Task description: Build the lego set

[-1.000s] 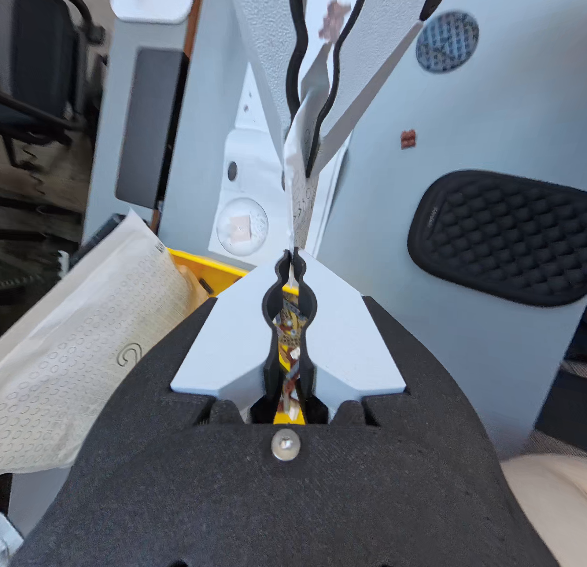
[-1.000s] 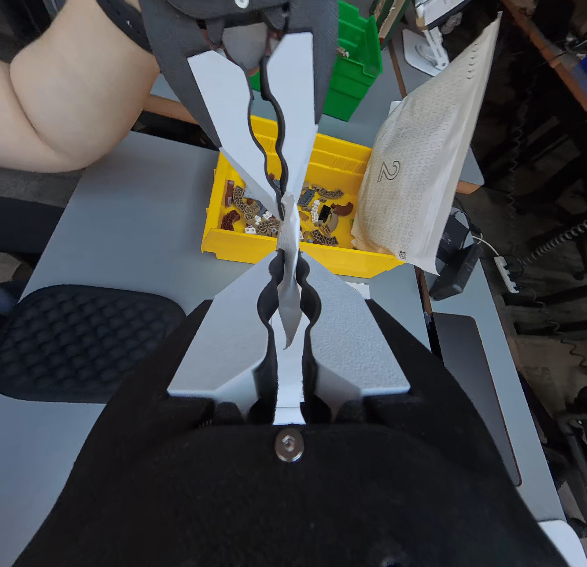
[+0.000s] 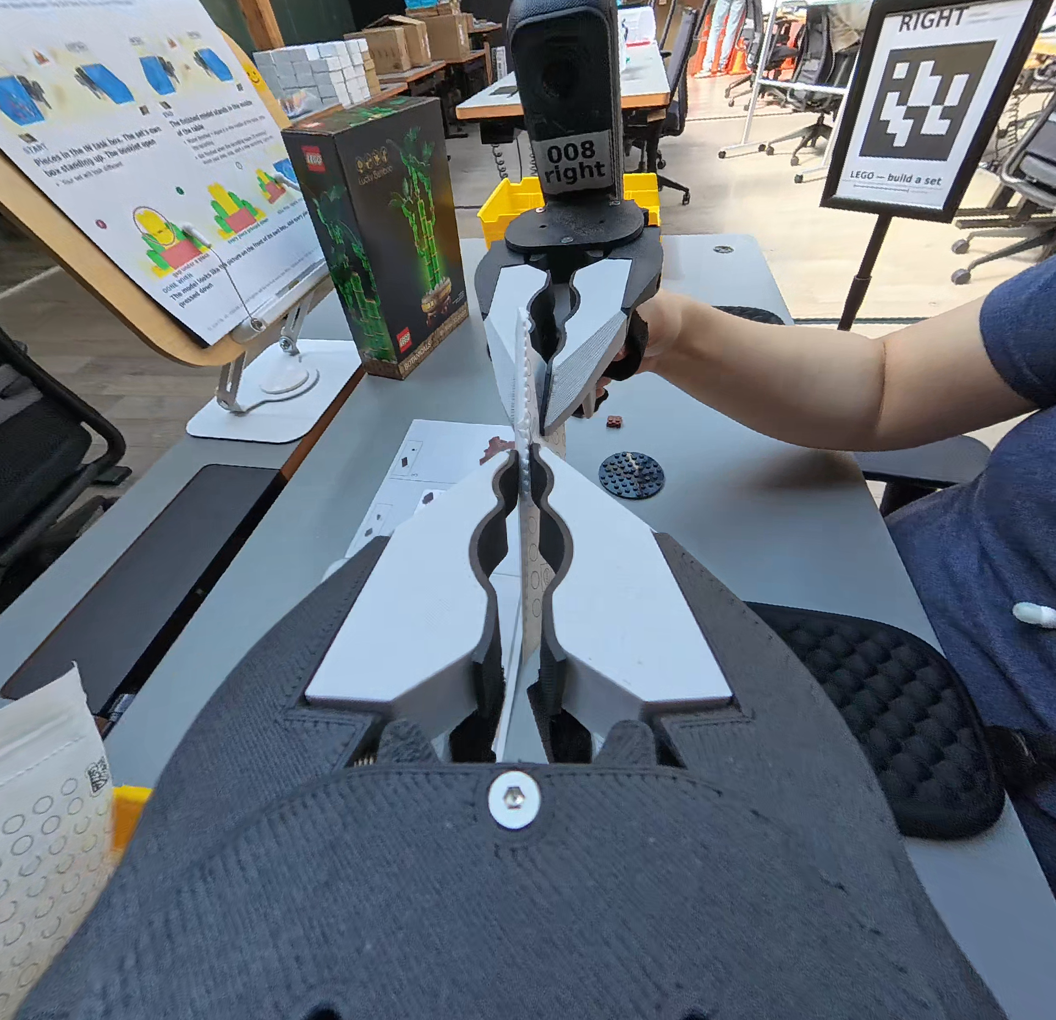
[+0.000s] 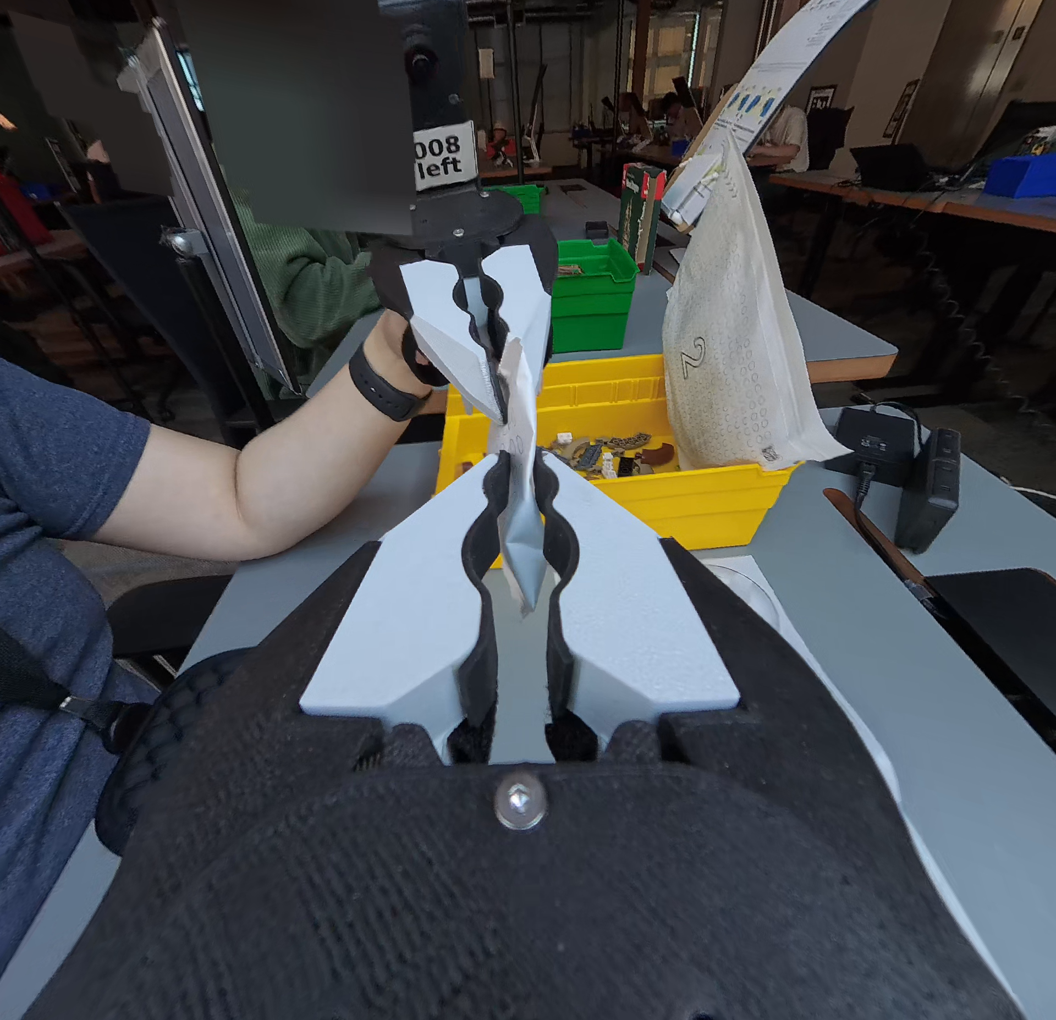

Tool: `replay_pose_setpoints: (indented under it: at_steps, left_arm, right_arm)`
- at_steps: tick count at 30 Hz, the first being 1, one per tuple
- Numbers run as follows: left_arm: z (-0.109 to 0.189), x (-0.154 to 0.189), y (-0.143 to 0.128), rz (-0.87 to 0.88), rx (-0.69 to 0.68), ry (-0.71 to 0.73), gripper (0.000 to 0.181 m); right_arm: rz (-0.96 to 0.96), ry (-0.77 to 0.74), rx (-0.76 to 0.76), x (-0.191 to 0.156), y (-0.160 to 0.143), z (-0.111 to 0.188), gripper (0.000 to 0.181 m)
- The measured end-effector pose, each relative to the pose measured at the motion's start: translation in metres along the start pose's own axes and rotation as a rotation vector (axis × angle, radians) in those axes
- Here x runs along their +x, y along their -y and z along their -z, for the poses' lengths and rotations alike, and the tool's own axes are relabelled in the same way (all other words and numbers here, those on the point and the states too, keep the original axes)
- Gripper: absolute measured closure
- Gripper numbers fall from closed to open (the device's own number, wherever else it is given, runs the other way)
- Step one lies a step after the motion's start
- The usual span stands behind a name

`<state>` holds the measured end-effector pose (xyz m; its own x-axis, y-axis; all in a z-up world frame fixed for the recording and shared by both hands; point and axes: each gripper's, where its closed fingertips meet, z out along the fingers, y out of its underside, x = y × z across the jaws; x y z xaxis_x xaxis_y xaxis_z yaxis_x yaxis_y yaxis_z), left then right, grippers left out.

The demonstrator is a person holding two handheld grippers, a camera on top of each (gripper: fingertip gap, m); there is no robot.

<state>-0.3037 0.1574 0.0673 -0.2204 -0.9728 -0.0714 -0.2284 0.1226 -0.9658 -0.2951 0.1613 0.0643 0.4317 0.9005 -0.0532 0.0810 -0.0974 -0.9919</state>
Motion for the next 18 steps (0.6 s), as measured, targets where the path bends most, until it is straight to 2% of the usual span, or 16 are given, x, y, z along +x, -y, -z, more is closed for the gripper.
replay_pose_setpoints:
  at_steps: [3,5,7,11,15,18]
  left_arm:
    - [-0.005,0.002,-0.008,0.042,-0.064,-0.028,0.181]
    - [-0.009,0.0,-0.013,0.018,-0.1,-0.007,0.181]
    - [-0.012,0.001,-0.017,0.001,-0.137,0.005,0.181]
    - [-0.016,0.005,-0.024,-0.013,-0.201,-0.001,0.181]
    - [-0.019,0.003,-0.034,-0.003,-0.251,0.01,0.181]
    - [-0.021,0.0,-0.034,0.005,-0.239,0.016,0.181]
  right_arm:
    - [0.224,-0.12,-0.143,0.007,0.014,0.004,0.139]
    - [0.4,-0.117,-0.304,0.002,0.021,0.0,0.144]
    - [0.494,-0.044,-0.533,-0.003,0.007,-0.006,0.152]
    - [0.631,0.043,-0.822,-0.003,-0.019,-0.011,0.164]
    - [0.71,0.047,-0.924,0.0,-0.029,-0.012,0.178]
    - [0.754,0.023,-0.905,0.003,-0.029,-0.011,0.181]
